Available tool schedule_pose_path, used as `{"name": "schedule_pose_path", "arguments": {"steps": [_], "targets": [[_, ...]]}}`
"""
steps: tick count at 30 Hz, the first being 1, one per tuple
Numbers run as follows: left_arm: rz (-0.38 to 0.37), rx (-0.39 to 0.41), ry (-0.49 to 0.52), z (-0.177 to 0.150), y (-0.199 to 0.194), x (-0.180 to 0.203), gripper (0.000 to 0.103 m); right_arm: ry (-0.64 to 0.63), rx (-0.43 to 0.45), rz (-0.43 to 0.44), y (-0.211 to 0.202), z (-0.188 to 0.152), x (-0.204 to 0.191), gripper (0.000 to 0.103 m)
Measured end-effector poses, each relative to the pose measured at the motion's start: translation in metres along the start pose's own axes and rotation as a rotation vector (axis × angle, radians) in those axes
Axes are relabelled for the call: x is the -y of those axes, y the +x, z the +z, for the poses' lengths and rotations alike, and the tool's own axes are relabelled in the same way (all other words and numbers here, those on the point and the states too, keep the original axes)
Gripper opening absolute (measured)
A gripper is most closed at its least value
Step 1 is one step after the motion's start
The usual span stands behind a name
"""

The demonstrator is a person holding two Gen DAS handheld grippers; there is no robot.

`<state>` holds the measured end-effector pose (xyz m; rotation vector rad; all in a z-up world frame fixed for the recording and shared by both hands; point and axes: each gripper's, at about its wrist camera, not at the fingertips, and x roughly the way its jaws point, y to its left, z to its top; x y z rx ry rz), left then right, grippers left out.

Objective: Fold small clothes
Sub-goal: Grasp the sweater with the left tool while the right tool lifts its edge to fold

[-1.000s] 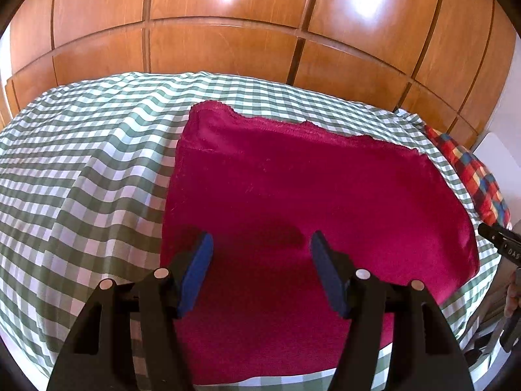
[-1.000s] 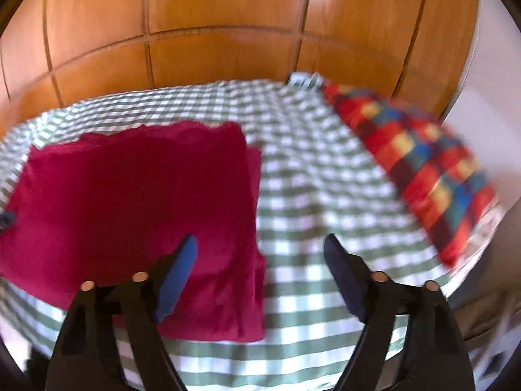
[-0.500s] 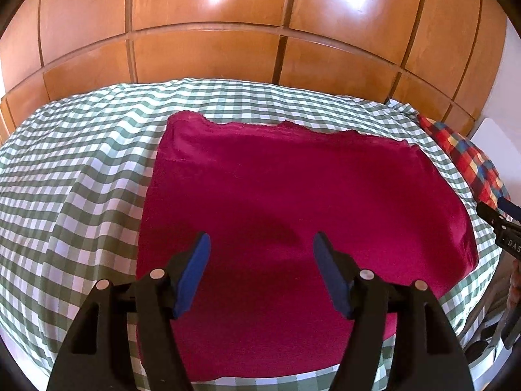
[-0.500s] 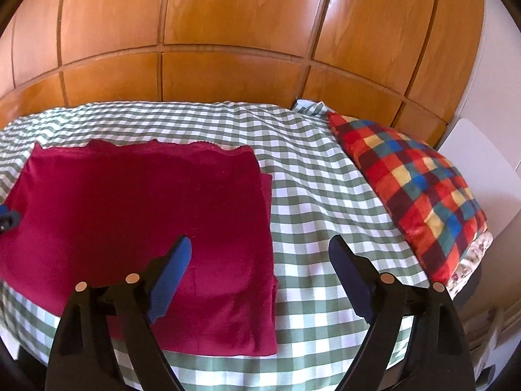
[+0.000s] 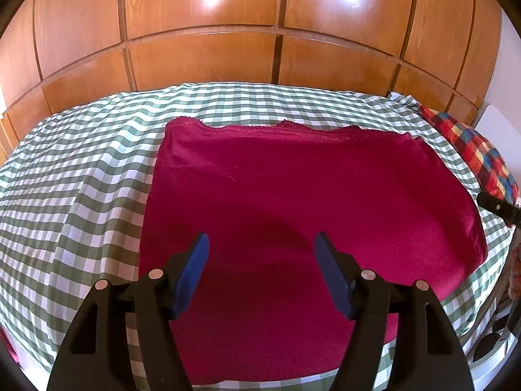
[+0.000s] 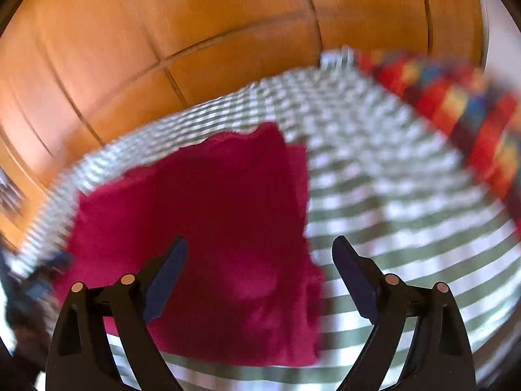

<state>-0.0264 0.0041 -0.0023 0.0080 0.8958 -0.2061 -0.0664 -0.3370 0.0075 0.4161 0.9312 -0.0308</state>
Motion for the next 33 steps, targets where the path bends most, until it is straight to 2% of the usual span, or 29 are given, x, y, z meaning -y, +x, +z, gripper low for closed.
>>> {"name": "schedule_pose_path", "arguments": {"steps": [4,6,7,8,11,14,15,17,20,21,24,27,33], "targets": [[0.005,-0.013,-0.024,0.002,0.004,-0.009,0.067,0.145,-0.086,0.096,0.024,0.002,0.038,0.089],[-0.004,-0.021,-0.051,0.003,0.007,-0.016,0.067,0.192,-0.132,0.190,0.033,-0.001,0.049,0.088],[-0.018,-0.026,-0.073,0.003,0.008,-0.022,0.067,0.199,-0.136,0.211,0.033,-0.003,0.050,0.085],[-0.023,-0.030,-0.082,0.003,0.009,-0.024,0.067,0.195,-0.141,0.220,0.034,-0.005,0.049,0.075],[-0.030,-0.043,-0.103,0.004,0.015,-0.034,0.065,0.197,-0.175,0.267,0.037,-0.009,0.042,0.058],[-0.051,-0.042,-0.128,0.006,0.016,-0.043,0.062,0.159,-0.203,0.287,0.042,-0.013,0.026,0.052],[-0.057,-0.039,-0.133,0.007,0.015,-0.046,0.060,0.143,-0.210,0.286,0.043,-0.014,0.019,0.050],[-0.078,-0.036,-0.142,0.008,0.012,-0.051,0.055,0.132,-0.213,0.279,0.044,-0.013,0.012,0.039],[-0.137,-0.046,-0.152,0.006,0.010,-0.060,0.037,0.125,-0.205,0.278,0.041,-0.008,0.002,0.033],[-0.153,-0.052,-0.151,0.005,0.010,-0.060,0.032,0.112,-0.195,0.282,0.036,-0.005,-0.007,0.033],[-0.171,-0.062,-0.119,0.001,0.012,-0.061,0.026,0.069,-0.165,0.311,0.023,0.005,-0.032,0.031],[-0.194,-0.088,-0.105,-0.003,0.021,-0.061,0.026,0.004,-0.131,0.355,0.008,0.015,-0.067,0.030],[-0.288,-0.113,-0.167,-0.001,0.035,-0.076,0.025,-0.158,-0.115,0.467,0.003,0.023,-0.158,0.029]]}}
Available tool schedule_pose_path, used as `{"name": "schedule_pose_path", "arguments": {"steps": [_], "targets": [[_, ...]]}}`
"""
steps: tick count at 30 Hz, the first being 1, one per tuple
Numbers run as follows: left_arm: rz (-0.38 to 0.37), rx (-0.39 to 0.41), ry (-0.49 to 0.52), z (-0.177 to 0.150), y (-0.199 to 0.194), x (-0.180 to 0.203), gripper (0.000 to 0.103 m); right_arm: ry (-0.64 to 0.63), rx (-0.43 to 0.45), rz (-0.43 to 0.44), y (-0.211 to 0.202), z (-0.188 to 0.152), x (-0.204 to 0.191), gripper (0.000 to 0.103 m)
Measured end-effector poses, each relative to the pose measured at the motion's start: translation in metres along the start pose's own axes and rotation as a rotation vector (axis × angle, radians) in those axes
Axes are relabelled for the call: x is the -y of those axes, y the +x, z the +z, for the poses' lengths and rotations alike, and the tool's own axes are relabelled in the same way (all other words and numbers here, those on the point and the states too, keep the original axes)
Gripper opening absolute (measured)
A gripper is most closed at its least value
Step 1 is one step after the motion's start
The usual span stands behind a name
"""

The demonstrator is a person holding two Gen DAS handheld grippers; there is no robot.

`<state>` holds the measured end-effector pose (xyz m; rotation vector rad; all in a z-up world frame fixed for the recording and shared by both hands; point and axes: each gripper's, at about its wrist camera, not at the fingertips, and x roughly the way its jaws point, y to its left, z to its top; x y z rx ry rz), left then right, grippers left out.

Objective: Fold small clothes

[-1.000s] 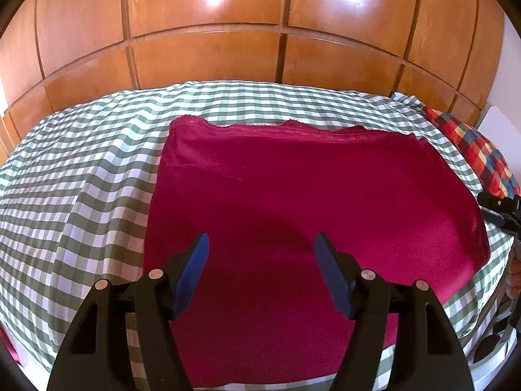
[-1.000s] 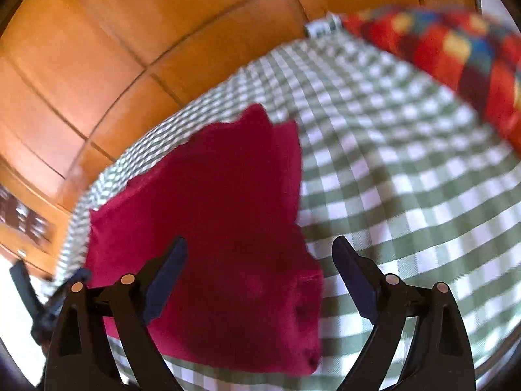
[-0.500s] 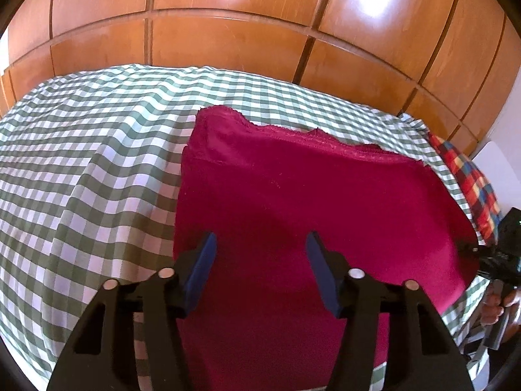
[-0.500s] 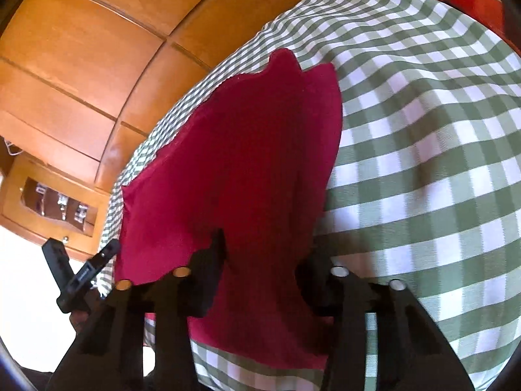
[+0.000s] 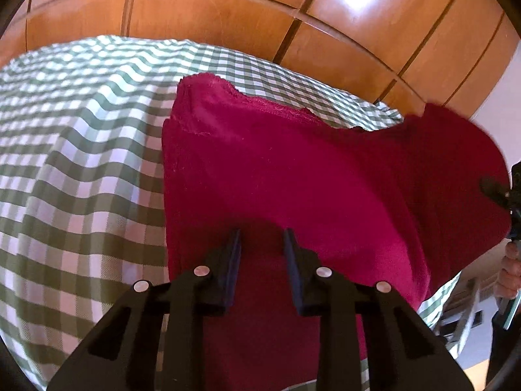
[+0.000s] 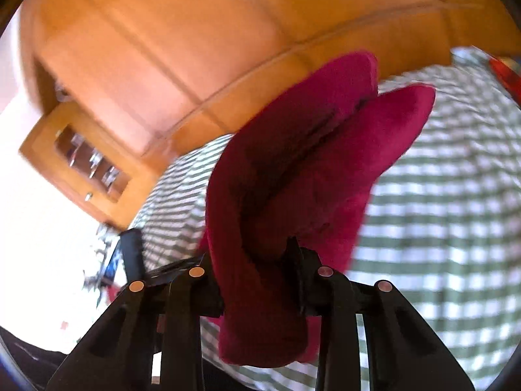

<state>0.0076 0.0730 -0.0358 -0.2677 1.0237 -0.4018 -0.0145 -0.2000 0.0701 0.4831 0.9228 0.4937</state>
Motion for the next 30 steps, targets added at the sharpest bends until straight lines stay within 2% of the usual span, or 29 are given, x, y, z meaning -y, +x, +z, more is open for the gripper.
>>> {"name": "schedule_pose_path", "arguments": {"steps": [4,7,10,12,14,17,20,22,24,25,26,28,30], "targets": [[-0.037,-0.004,-0.014,0.000,0.001,-0.007,0.023,-0.087,-0.085,0.045,0.053,0.001,-0.044,0.028],[-0.061,-0.001,-0.044,0.000,-0.003,-0.015,0.020,-0.152,-0.169,0.045,0.095,-0.009,-0.071,0.028],[-0.108,0.020,-0.124,-0.001,-0.016,-0.032,0.019,-0.225,-0.256,-0.022,0.133,-0.028,-0.089,0.028],[-0.150,0.042,-0.188,-0.003,-0.027,-0.046,0.019,-0.261,-0.285,-0.066,0.149,-0.036,-0.096,0.028],[-0.183,0.063,-0.247,-0.005,-0.039,-0.062,0.019,-0.291,-0.294,-0.096,0.155,-0.042,-0.102,0.028],[-0.218,0.079,-0.290,-0.007,-0.052,-0.075,0.020,-0.407,-0.269,-0.178,0.153,-0.050,-0.125,0.028],[-0.286,0.102,-0.333,-0.004,-0.064,-0.080,0.033,-0.490,-0.269,-0.210,0.151,-0.056,-0.136,0.028],[-0.343,0.116,-0.354,0.003,-0.068,-0.080,0.050,-0.556,-0.264,-0.249,0.159,-0.070,-0.143,0.035],[-0.374,0.120,-0.359,0.011,-0.067,-0.079,0.057,-0.568,-0.266,-0.208,0.162,-0.078,-0.142,0.048],[-0.375,0.112,-0.351,0.017,-0.065,-0.077,0.062,-0.561,-0.257,-0.176,0.161,-0.081,-0.141,0.065],[-0.377,0.103,-0.347,0.021,-0.062,-0.075,0.064,-0.543,-0.248,-0.137,0.159,-0.082,-0.141,0.077],[-0.387,0.074,-0.359,0.025,-0.057,-0.075,0.071,-0.503,-0.226,-0.028,0.146,-0.082,-0.142,0.078],[-0.393,0.042,-0.363,0.030,-0.050,-0.072,0.073,-0.453,-0.210,0.067,0.129,-0.079,-0.137,0.078]]}}
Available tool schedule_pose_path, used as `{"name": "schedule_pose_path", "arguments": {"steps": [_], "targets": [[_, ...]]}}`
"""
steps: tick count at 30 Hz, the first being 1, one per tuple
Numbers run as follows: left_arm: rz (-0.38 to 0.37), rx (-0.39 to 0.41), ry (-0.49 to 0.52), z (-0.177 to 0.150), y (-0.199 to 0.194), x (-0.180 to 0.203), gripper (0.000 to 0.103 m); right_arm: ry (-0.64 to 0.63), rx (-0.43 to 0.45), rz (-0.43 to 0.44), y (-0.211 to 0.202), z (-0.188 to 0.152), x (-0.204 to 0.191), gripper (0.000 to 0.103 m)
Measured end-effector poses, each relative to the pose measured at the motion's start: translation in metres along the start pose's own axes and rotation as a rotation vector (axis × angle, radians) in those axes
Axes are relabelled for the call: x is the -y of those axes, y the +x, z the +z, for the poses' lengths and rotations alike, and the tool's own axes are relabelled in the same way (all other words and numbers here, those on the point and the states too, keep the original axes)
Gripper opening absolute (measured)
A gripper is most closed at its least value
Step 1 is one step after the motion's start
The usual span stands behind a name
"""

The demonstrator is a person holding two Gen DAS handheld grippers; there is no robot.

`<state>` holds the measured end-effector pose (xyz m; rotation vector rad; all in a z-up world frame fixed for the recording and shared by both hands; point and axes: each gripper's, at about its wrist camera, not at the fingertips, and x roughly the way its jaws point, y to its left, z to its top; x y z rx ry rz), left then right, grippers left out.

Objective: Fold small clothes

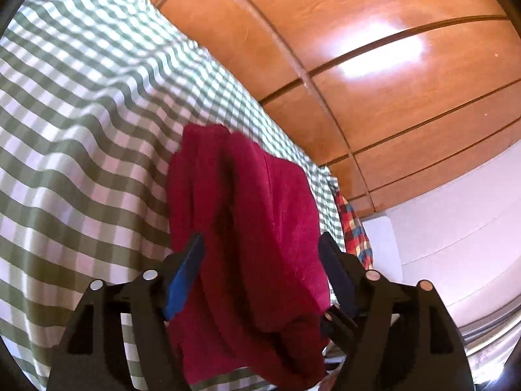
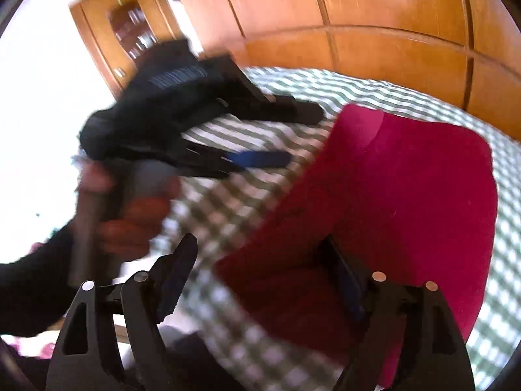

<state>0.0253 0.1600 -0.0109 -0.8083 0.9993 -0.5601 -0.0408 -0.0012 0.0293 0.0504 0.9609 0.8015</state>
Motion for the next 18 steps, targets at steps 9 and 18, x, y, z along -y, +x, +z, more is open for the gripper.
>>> {"name": "schedule_pose_path", "arguments": {"steps": [9,18], "targets": [[0.020,-0.109,0.051,-0.001,0.020,0.024,0.079,0.147,0.052,-0.088,-0.073,-0.046,0.053,0.073],[0.223,-0.141,0.229,-0.004,0.045,0.057,0.015,0.170,0.045,-0.095,-0.045,-0.037,0.051,0.067]]}}
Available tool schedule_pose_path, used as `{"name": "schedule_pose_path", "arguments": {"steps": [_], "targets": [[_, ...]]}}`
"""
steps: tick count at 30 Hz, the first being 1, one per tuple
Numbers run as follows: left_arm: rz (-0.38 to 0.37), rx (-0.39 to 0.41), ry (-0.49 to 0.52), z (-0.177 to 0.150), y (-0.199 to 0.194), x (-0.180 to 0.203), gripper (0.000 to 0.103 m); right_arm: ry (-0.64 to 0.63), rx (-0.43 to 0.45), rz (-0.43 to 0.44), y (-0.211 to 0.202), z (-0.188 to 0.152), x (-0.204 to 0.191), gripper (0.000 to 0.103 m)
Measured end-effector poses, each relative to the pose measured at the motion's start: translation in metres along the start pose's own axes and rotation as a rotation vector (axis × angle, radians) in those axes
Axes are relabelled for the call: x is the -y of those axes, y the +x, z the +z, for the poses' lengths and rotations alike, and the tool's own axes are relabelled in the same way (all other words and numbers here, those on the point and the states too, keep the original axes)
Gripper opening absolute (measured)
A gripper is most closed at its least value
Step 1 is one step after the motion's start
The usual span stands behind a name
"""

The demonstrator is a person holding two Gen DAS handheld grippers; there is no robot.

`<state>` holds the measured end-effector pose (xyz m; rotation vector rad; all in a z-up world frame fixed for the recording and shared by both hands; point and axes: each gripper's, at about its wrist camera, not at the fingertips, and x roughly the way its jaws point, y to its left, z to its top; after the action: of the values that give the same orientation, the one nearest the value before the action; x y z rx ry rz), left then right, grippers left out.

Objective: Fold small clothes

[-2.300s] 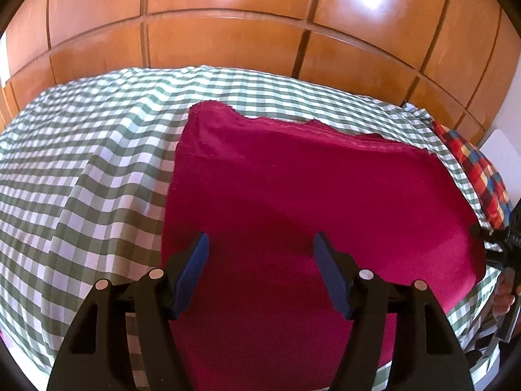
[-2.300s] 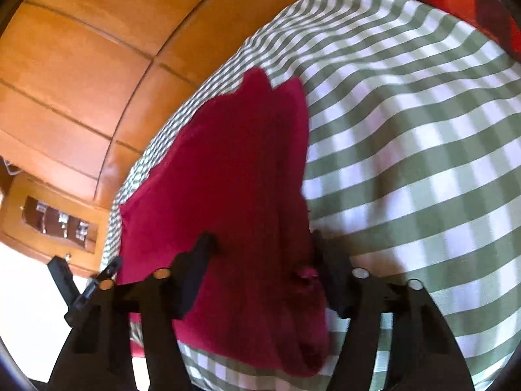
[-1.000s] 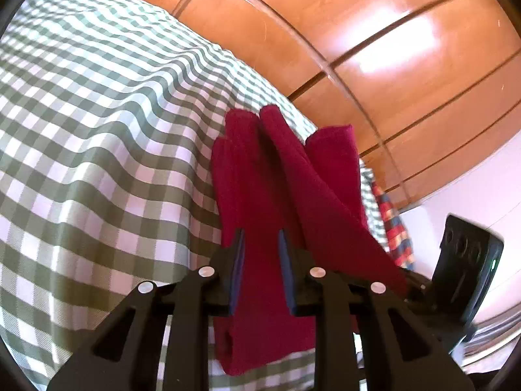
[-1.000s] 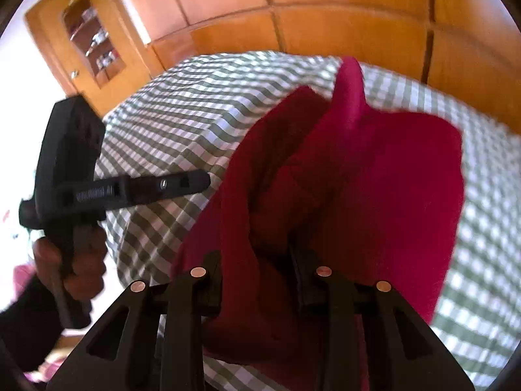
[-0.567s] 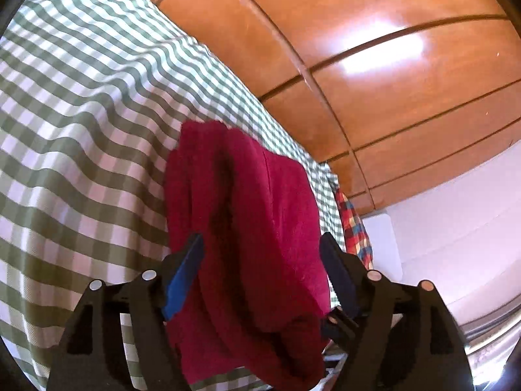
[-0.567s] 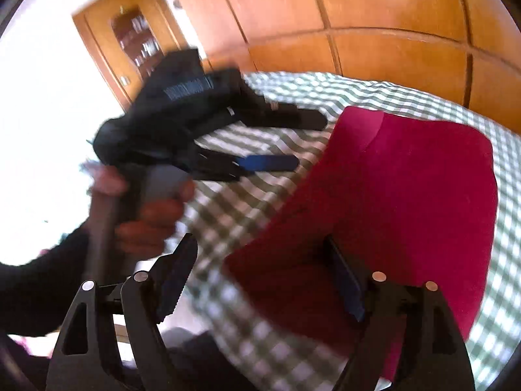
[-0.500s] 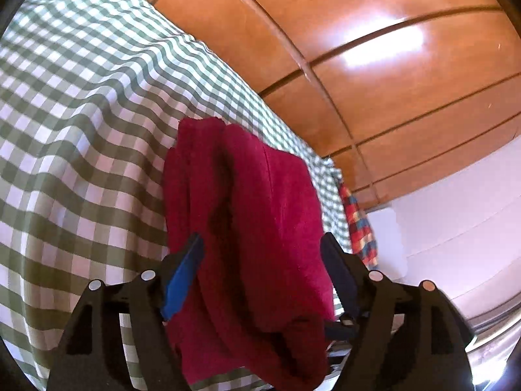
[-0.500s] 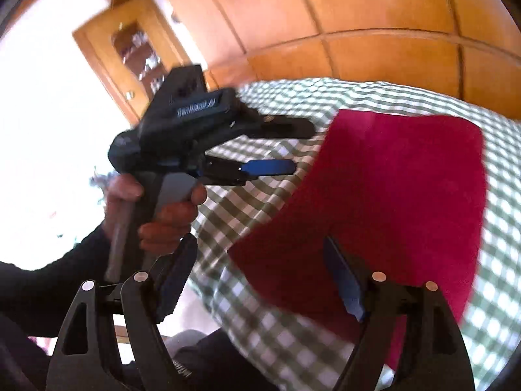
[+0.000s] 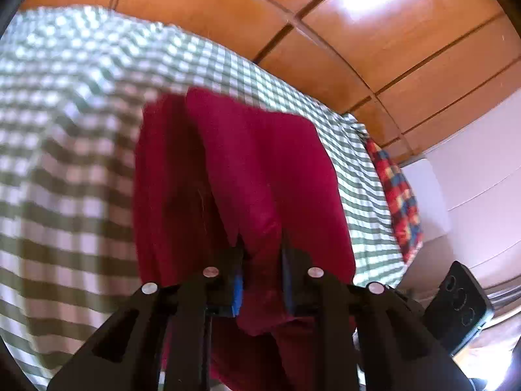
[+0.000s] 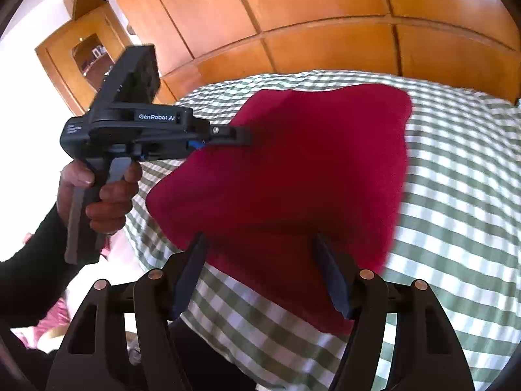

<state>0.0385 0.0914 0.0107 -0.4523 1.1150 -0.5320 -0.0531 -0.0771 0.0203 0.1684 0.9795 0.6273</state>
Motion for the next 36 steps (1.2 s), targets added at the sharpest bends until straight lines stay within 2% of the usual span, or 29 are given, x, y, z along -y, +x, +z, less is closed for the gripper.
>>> {"name": "schedule_pose_path", "arguments": {"steps": [2,4,6,7,9,11,13,17,19,21,24,28,36], "targets": [[0.051,0.035,0.028,0.001,-0.012,0.000,0.014,0.018,-0.017,0.055,0.010,0.002,-0.004,0.066],[0.102,0.041,0.023,-0.001,-0.016,-0.012,0.014,-0.013,-0.061,0.043,0.030,-0.003,-0.012,0.066],[0.189,0.017,0.023,-0.007,-0.005,-0.028,0.016,-0.027,-0.092,0.020,0.049,-0.008,-0.014,0.066],[0.205,-0.011,-0.017,-0.012,0.007,-0.044,0.022,-0.040,-0.092,0.003,0.054,-0.009,-0.016,0.066],[0.182,0.011,-0.068,-0.015,0.010,-0.052,0.025,-0.088,-0.089,-0.033,0.056,-0.010,-0.021,0.066],[0.192,0.054,-0.076,-0.015,-0.001,-0.044,0.032,-0.096,-0.093,-0.032,0.052,-0.009,-0.021,0.066],[0.272,0.117,-0.053,-0.017,-0.016,-0.029,0.047,-0.101,-0.096,-0.030,0.048,-0.008,-0.019,0.066],[0.338,0.211,0.056,-0.022,-0.038,0.003,0.054,-0.103,-0.103,-0.004,0.033,-0.006,-0.015,0.066],[0.401,0.232,0.120,-0.025,-0.037,0.016,0.059,-0.084,-0.086,0.011,0.017,-0.001,-0.011,0.066],[0.433,0.236,0.154,-0.028,-0.034,0.021,0.061,-0.060,-0.052,0.006,0.001,0.008,-0.002,0.066],[0.447,0.232,0.171,-0.030,-0.028,0.022,0.061,-0.012,-0.003,-0.017,-0.018,0.023,0.015,0.066],[0.454,0.228,0.172,-0.035,-0.023,0.025,0.062,0.020,0.031,-0.073,-0.023,0.043,0.032,0.066],[0.471,0.226,0.172,-0.037,-0.020,0.017,0.063,0.021,0.047,-0.128,0.004,0.082,0.043,0.066]]}}
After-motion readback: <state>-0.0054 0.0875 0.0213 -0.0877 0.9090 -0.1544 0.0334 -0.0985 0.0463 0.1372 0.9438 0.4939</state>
